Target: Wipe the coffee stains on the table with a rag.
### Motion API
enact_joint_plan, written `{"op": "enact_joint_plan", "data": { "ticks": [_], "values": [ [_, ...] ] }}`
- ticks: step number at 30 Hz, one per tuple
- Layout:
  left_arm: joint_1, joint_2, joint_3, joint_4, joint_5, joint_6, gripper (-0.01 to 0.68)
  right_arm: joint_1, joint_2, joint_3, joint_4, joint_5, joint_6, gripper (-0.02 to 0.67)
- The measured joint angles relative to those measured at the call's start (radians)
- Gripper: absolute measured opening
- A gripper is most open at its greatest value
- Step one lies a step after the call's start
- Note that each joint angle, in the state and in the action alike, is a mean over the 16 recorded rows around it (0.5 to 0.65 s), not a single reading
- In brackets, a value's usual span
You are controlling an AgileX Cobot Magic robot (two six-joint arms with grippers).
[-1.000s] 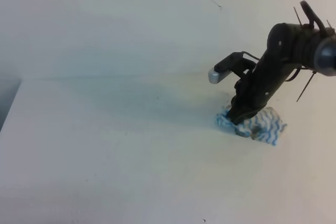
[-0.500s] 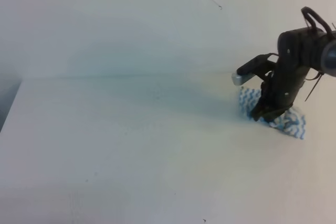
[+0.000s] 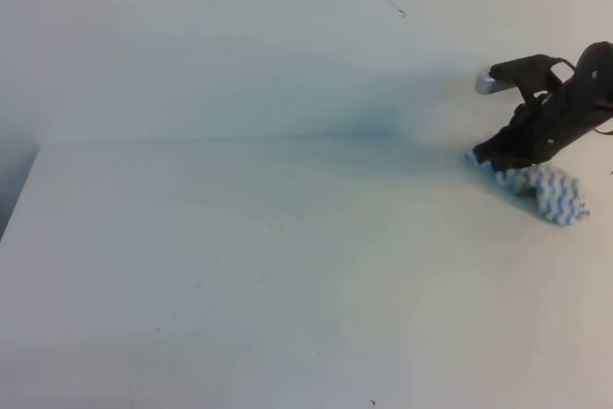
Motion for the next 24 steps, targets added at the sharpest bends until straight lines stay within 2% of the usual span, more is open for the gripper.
{"op": "enact_joint_plan", "data": {
  "ticks": [5, 11, 18, 24],
  "values": [
    [0.0, 0.0, 0.0, 0.0, 0.0, 0.0, -0.004, 0.042, 0.046, -0.06, 0.108, 0.0, -0.027, 0.011],
    [0.0, -0.002, 0.0, 0.0, 0.0, 0.0, -0.004, 0.14, 0.106, -0.151, 0.175, 0.053, -0.041, 0.011],
    [0.0, -0.003, 0.0, 0.0, 0.0, 0.0, -0.004, 0.251, 0.139, -0.241, 0.126, 0.104, -0.006, 0.01],
    [0.0, -0.009, 0.0, 0.0, 0.0, 0.0, -0.004, 0.26, 0.145, -0.283, 0.042, 0.122, 0.057, 0.01]
  ]
}}
